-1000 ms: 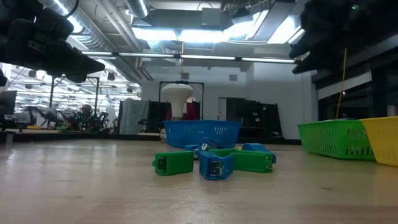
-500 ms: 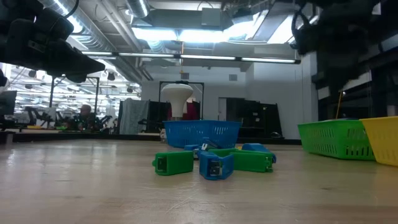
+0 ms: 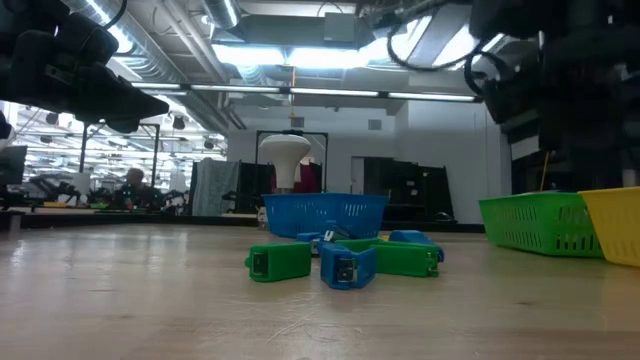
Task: Pick and place Stapler, Stapler remover, tape
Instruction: Move the green bin to the top of the table
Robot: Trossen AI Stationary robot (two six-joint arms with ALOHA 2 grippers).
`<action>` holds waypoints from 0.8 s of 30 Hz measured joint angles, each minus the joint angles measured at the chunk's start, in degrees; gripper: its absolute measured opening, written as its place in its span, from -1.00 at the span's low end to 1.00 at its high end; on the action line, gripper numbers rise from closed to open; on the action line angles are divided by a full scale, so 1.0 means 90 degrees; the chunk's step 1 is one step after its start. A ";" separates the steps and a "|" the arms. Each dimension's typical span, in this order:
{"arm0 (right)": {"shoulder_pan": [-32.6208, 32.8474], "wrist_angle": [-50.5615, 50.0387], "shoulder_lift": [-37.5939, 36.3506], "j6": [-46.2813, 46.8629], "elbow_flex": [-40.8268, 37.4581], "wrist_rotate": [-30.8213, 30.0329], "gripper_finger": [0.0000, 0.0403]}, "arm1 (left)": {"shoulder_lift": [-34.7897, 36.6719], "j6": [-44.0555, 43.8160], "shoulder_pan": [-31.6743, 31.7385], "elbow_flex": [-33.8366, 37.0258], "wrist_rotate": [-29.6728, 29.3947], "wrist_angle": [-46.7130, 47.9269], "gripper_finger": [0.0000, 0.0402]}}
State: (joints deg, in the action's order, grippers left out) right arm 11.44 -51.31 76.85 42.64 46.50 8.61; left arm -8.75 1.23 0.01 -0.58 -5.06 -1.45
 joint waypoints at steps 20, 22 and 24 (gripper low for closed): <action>-0.1260 -0.0295 0.0771 -0.1065 0.0000 -0.1810 -0.97 | 0.0000 0.0000 0.0000 -0.0002 0.0000 -0.0002 -0.99; -0.1483 -0.0295 0.0771 -0.1241 0.0000 -0.2085 -0.97 | 0.0000 0.0000 0.0000 -0.0002 0.0001 0.0000 -0.99; -0.1710 -0.0294 0.0771 -0.1410 0.0000 -0.2412 -0.97 | 0.0000 0.0000 0.0000 -0.0002 0.0000 0.0000 -0.99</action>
State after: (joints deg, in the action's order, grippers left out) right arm -3.95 -53.96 83.79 29.94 46.50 -13.10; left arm -8.75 1.23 0.01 -0.60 -5.06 -1.45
